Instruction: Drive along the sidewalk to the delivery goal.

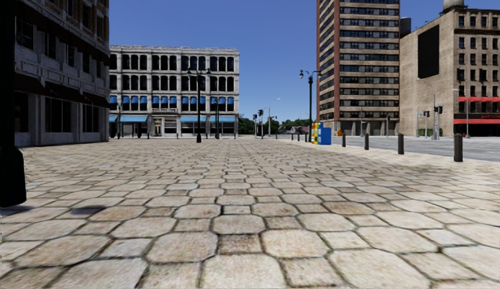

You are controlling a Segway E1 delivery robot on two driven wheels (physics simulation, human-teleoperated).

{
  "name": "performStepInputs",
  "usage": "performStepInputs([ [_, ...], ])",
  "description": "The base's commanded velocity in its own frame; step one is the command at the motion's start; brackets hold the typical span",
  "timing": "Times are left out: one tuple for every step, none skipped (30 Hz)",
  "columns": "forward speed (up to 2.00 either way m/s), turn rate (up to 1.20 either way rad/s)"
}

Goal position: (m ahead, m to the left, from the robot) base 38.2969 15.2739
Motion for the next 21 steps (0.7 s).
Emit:
performStepInputs([
  [2.00,0.00],
  [2.00,0.00],
  [2.00,0.00],
  [2.00,0.00],
  [2.00,0.00],
  [2.00,0.00],
  [2.00,0.00],
  [2.00,0.00],
  [2.00,0.00],
  [2.00,0.00],
  [2.00,0.00],
  [2.00,0.00],
  [2.00,0.00],
  [2.00,0.00],
  [2.00,0.00],
  [2.00,0.00],
  [2.00,0.00],
  [2.00,0.00],
  [2.00,0.00],
  [2.00,0.00],
  [2.00,0.00],
])
